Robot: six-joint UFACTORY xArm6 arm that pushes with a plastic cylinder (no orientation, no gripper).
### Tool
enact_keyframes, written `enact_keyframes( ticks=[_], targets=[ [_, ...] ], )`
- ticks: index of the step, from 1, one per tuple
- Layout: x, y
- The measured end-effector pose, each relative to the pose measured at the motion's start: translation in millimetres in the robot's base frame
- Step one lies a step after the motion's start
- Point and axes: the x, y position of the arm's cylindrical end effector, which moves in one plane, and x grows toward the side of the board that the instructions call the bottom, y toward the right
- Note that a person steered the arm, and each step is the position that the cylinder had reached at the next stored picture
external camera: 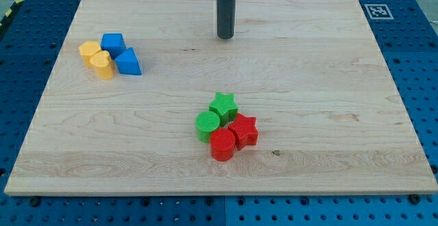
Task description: Move your arm to the center of the board
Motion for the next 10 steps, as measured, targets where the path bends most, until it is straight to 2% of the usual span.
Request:
enact_keyframes(
  ticks=[2,6,10],
  targets=[
    [0,0],
    [0,-59],
    [5,-50]
  ],
)
